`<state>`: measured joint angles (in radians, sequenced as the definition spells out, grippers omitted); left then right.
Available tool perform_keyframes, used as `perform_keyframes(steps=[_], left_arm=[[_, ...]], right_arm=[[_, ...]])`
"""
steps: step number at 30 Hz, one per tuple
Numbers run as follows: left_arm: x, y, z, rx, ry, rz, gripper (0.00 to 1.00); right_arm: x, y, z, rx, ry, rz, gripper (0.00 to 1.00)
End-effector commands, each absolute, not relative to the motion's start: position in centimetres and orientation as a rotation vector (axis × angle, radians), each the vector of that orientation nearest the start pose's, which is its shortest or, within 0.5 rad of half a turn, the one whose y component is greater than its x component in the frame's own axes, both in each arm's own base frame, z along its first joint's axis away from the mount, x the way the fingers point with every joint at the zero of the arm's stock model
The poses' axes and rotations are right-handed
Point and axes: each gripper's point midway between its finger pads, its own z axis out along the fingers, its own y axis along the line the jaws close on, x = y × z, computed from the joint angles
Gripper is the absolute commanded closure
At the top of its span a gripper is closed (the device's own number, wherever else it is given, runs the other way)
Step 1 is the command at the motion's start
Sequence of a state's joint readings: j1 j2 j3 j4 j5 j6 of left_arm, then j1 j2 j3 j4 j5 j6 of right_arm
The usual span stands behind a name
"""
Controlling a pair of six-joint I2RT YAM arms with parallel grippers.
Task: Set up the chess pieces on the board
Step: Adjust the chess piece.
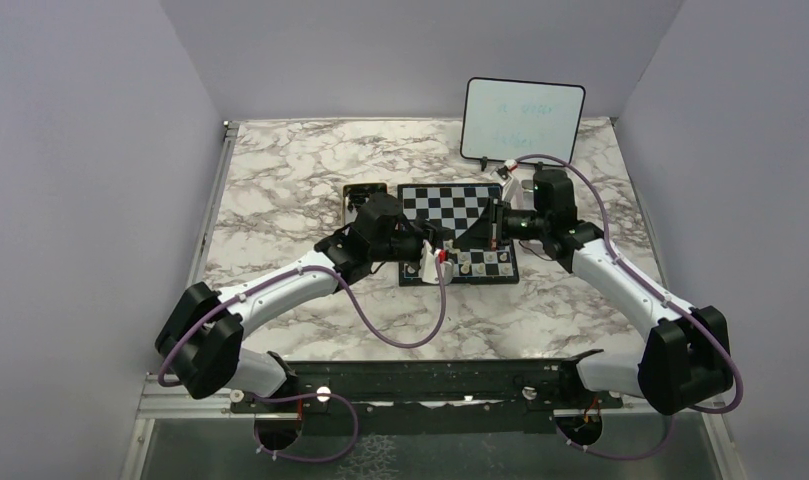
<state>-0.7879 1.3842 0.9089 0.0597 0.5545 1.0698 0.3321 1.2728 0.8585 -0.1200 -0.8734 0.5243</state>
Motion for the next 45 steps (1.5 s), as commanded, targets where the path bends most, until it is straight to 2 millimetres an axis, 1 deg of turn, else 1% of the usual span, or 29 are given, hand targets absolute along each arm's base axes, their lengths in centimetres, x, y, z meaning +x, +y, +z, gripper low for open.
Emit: perform_keyframes(steps=[1,9,13,20,34,45], left_arm=[[26.0,-35.7,21.0,1.713,0.830,-0.389,0.53],[25.8,-35.8,20.8,1.708,0.848,-0.411,0.61],[25.7,-35.7,20.7,1.709,0.854,-0.417,0.61],[25.4,-35.6,20.3,1.739,0.813,-0.403,0.60],[25.2,-35.5,19.4,1.805,0.787,-0.387,0.61],[25.2,-35.8,19.6,1.810,0.768,-0.372,0.61]], right_arm=[[24.7,24.7,21.1,-0.399,2.143,1.447,0.98],[24.7,24.8,20.7,-0.390,2.149,1.452,0.98],[24.8,24.8,20.3,-0.382,2.161,1.453,0.98],[24.8,24.9,19.7,-0.370,2.176,1.462,0.98],[25.2,25.0,19.4,-0.353,2.180,1.464,0.98],[25.2,25.1,18.7,-0.347,2.198,1.472,0.98]])
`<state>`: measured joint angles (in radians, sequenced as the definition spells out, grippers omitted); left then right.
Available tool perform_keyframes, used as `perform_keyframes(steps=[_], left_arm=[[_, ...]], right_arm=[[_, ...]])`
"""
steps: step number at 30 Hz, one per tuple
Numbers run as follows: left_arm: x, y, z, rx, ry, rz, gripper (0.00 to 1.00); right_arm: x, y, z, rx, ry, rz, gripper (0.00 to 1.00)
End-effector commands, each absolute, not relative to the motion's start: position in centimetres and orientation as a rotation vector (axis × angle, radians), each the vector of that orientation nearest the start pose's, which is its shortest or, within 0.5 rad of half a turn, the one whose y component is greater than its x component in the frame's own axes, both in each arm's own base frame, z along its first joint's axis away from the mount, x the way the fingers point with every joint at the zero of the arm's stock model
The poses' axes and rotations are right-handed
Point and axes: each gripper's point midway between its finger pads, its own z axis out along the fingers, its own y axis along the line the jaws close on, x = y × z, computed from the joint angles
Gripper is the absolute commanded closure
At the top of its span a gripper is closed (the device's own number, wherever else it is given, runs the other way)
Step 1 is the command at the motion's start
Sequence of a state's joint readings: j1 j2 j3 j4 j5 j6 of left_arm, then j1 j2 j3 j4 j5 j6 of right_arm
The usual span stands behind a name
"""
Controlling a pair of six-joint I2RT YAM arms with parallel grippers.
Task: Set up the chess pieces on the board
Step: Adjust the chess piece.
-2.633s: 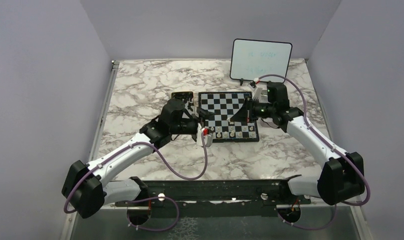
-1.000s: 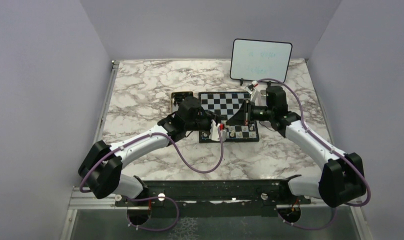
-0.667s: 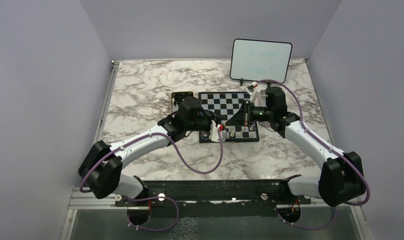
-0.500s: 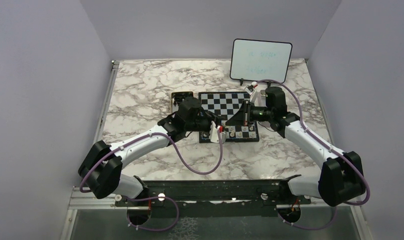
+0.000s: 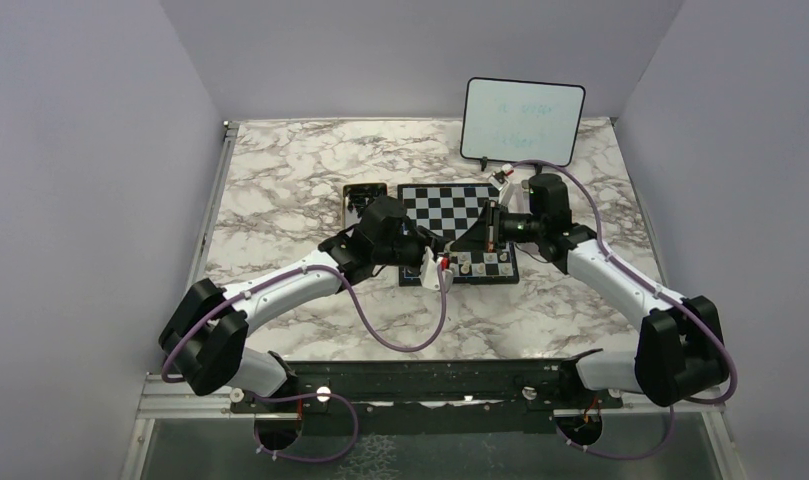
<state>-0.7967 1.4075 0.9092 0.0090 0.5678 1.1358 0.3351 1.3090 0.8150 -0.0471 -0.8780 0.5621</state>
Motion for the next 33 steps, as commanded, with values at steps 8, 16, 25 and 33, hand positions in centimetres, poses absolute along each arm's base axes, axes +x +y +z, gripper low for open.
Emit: perform_keyframes(steps=[8,16,25,33], left_arm=[[25.0,-35.9,19.6,1.821,0.764,-0.378,0.65],[25.0,-35.5,18.8,1.842,0.791,-0.371,0.71],[25.4,-35.4,19.4,1.807,0.859,-0.384,0.77],[26.5,-35.5,20.2,1.639,1.058,-0.446,0.78]], right_arm=[[25.4,25.2,18.7,-0.342,2.202,1.474,0.98],[25.2,25.3,18.8,-0.350,2.195,1.481,0.98],[25.5,25.1,19.3,-0.335,2.178,1.454,0.89],[26.6,23.8,21.2,-0.213,2.110,1.317,0.69]])
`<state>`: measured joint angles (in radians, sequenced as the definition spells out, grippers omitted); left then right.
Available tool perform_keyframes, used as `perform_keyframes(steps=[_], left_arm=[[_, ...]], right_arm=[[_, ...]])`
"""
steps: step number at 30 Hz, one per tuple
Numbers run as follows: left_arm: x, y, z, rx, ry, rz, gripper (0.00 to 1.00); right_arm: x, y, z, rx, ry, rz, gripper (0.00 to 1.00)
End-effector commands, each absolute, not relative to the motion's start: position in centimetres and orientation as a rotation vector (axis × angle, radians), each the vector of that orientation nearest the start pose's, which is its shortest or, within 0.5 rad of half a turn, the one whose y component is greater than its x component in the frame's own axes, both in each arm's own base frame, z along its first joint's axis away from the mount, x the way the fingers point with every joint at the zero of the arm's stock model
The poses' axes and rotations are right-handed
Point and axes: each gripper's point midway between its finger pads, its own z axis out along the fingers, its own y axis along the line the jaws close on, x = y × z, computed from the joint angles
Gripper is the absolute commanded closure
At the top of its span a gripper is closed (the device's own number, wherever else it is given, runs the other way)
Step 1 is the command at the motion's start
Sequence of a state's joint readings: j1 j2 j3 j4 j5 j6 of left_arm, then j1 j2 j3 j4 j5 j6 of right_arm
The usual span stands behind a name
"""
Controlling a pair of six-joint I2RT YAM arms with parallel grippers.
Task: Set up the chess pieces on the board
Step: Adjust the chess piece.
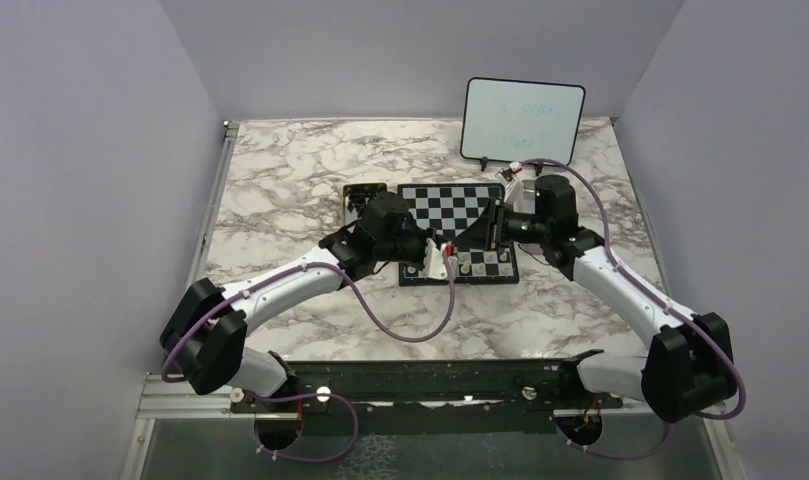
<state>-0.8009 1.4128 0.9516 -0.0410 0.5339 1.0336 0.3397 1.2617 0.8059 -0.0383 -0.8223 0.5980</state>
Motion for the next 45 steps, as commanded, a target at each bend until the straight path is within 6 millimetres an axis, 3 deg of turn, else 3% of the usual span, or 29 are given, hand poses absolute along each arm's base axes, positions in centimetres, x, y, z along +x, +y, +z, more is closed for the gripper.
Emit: perform_keyframes(steps=[1,8,15,24,26,29,30,31,38,45], left_arm=[[26.6,-35.5,20.4,1.607,1.080,-0.460,0.78],[26.7,-35.8,21.7,1.441,1.167,-0.548,0.80],[27.0,-35.8,22.4,1.397,1.173,-0.553,0.80],[27.5,-35.8,22.1,1.369,1.209,-0.546,0.80],[27.7,-35.7,21.9,1.356,1.229,-0.542,0.70],[28.0,-35.4,21.4,1.327,1.273,-0.537,0.44],[28.1,-35.3,21.4,1.318,1.283,-0.534,0.09],[28.1,-35.2,21.3,1.314,1.292,-0.535,0.02],[27.9,-34.0,21.2,1.269,1.347,-0.529,0.01],[30.2,-29.7,22.2,1.041,1.552,-0.541,0.01]], right_arm=[[26.8,23.7,21.7,-0.201,2.083,1.305,0.68],[27.1,23.5,22.2,-0.149,2.059,1.299,0.67],[27.2,23.8,22.0,-0.137,2.050,1.330,0.68],[27.3,23.6,21.9,-0.107,2.029,1.331,0.91],[27.4,23.5,22.0,-0.109,2.022,1.311,0.95],[27.9,22.7,21.6,-0.117,2.051,1.215,0.97],[28.1,22.3,21.4,-0.105,2.070,1.169,0.97],[28.3,21.8,21.0,-0.094,2.094,1.125,0.97],[29.1,18.9,20.1,-0.110,2.182,0.849,0.96],[28.2,16.3,17.6,-0.163,2.350,0.636,0.96]])
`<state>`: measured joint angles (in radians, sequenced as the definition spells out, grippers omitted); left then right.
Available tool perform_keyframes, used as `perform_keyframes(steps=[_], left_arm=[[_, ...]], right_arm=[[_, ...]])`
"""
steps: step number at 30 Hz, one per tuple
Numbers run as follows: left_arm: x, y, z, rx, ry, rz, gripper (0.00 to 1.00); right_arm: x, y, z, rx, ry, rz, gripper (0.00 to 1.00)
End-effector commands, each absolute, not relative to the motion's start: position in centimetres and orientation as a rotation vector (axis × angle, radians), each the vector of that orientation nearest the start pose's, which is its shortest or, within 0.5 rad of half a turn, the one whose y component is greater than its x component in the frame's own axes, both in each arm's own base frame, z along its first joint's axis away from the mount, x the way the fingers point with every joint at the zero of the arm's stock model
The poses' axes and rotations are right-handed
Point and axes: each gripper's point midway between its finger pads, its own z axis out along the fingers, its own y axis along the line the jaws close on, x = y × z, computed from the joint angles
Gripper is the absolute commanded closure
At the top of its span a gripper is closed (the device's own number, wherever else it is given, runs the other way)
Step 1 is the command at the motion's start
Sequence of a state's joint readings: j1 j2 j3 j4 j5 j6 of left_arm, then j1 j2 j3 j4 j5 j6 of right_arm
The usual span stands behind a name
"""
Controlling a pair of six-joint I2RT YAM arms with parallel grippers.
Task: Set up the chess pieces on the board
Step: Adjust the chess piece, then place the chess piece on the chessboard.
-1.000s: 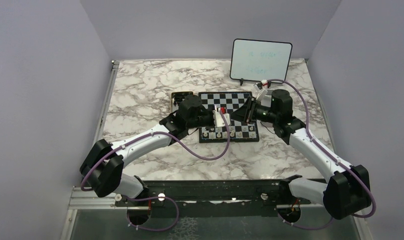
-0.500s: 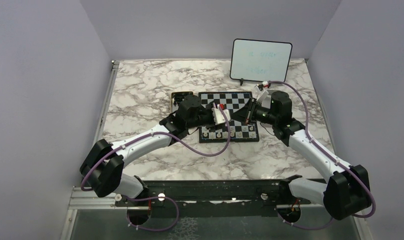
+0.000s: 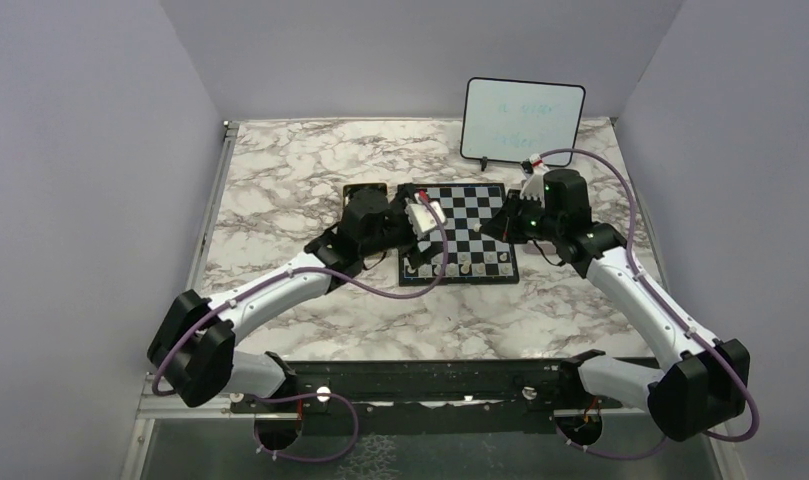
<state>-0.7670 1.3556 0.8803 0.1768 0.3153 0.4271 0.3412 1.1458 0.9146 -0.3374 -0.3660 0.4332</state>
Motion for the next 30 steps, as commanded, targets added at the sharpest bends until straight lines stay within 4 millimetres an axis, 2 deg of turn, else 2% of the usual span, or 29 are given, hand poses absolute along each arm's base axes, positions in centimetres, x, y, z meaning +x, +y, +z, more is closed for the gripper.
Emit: perform_keyframes(steps=[1,6,12,16,20,24,30], left_arm=[[30.6,-28.9,22.4,1.001,1.581,-0.557,0.01],[31.5,-25.0,22.8,0.841,1.697,-0.594,0.01],[30.1,-22.2,22.6,0.736,1.733,-0.554,0.01],[28.7,-20.8,22.3,0.696,1.718,-0.537,0.01],[28.5,-18.8,22.0,0.579,1.731,-0.473,0.01],[27.8,-16.9,21.2,0.567,1.754,-0.387,0.01],[26.9,-16.3,22.7,0.580,1.669,-0.366,0.01]], right_arm=[[28.0,15.9,17.1,-0.167,2.371,0.602,0.96],[26.8,14.0,15.5,-0.195,2.482,0.470,0.95],[25.5,12.6,12.7,-0.234,2.645,0.361,0.95],[25.6,12.5,11.8,-0.246,2.696,0.342,0.94],[25.8,12.2,10.7,-0.250,2.753,0.300,0.93],[26.2,12.6,10.1,-0.242,2.777,0.307,0.94],[27.0,12.7,9.4,-0.232,2.813,0.284,0.93]])
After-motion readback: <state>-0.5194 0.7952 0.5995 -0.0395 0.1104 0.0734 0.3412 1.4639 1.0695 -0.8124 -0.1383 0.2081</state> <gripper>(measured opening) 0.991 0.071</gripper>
